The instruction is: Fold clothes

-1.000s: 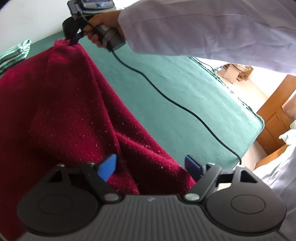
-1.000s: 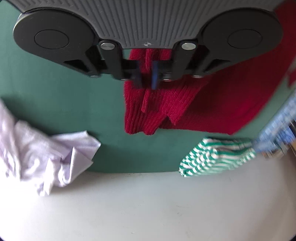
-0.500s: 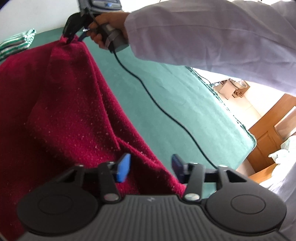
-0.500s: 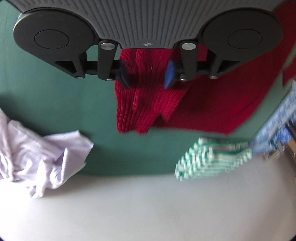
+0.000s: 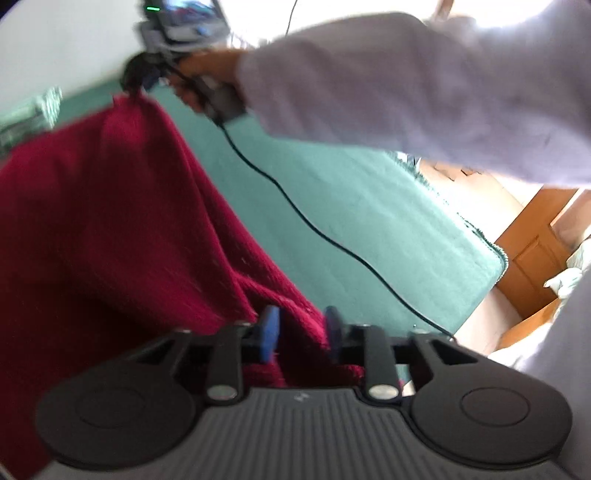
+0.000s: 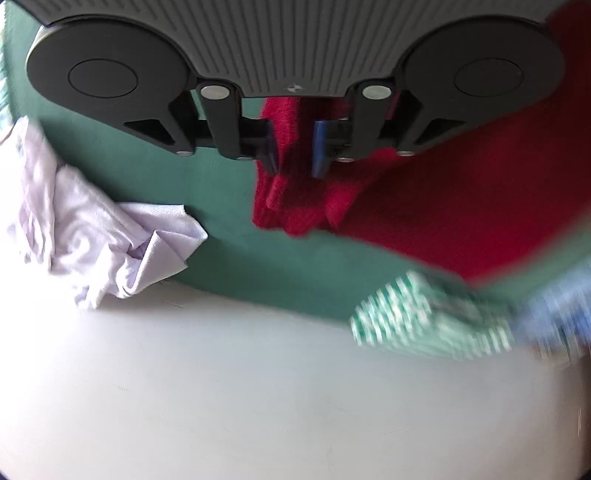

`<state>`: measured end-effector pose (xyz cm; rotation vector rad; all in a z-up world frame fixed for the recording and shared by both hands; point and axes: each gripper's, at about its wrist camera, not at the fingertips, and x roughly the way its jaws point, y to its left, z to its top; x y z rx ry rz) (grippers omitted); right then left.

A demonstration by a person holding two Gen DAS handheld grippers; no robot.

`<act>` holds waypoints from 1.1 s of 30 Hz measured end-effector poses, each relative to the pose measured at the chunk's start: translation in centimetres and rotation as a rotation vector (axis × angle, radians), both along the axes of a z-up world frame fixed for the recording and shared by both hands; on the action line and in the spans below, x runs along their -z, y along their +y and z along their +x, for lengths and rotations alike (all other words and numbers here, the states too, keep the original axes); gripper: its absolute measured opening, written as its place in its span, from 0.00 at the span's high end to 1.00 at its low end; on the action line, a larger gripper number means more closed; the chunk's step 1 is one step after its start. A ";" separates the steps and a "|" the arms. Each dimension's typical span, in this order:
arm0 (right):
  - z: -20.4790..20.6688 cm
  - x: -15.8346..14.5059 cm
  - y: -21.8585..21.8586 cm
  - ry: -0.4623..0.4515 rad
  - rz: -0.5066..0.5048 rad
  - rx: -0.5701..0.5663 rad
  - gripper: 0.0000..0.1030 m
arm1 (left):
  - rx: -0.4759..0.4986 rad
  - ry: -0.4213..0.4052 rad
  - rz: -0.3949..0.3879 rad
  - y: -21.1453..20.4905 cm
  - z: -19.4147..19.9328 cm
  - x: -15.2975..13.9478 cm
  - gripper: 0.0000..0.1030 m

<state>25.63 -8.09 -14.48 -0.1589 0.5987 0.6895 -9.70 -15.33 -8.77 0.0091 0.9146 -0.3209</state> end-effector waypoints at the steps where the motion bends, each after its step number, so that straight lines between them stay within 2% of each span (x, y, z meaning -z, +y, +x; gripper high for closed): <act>1: -0.6 -0.6 -1.1 0.053 0.021 -0.023 0.78 | 0.005 -0.008 0.017 0.2 -0.3 -0.2 0.49; 6: -6.0 -0.5 -6.2 0.380 0.030 -0.209 0.77 | 0.018 0.077 0.048 0.7 -0.5 1.6 0.48; 10: -13.2 0.7 -9.4 0.547 0.016 -0.349 0.80 | -0.007 0.101 0.068 0.5 -0.4 2.4 0.50; 13: -17.9 1.2 -10.8 0.575 0.002 -0.383 0.82 | -0.026 0.097 0.102 0.1 -0.9 2.4 0.61; 15: -19.3 1.5 -10.9 0.594 0.030 -0.374 0.81 | -0.024 0.098 0.126 -0.3 -1.0 2.0 0.81; 17: -19.5 1.5 -10.5 0.595 0.065 -0.351 0.81 | -0.023 0.099 0.145 -0.6 -1.3 1.5 0.95; 20: -19.4 1.9 -10.1 0.640 0.140 -0.311 0.79 | -0.033 0.093 0.179 -0.9 -2.1 1.0 0.95; 24: -20.1 1.9 -9.9 0.636 0.148 -0.289 0.78 | -0.043 0.083 0.267 -1.3 -2.7 0.4 0.95; 27: -20.5 1.6 -10.1 0.624 0.139 -0.297 0.77 | -0.042 0.050 0.272 -1.1 -3.5 -1.2 0.96; 32: -19.9 2.6 -10.5 0.648 0.173 -0.277 0.77 | -0.036 0.123 0.299 -1.5 -2.7 0.4 0.96; 33: -20.0 2.5 -10.5 0.633 0.168 -0.267 0.85 | -0.035 0.138 0.304 -1.6 -2.6 0.7 0.96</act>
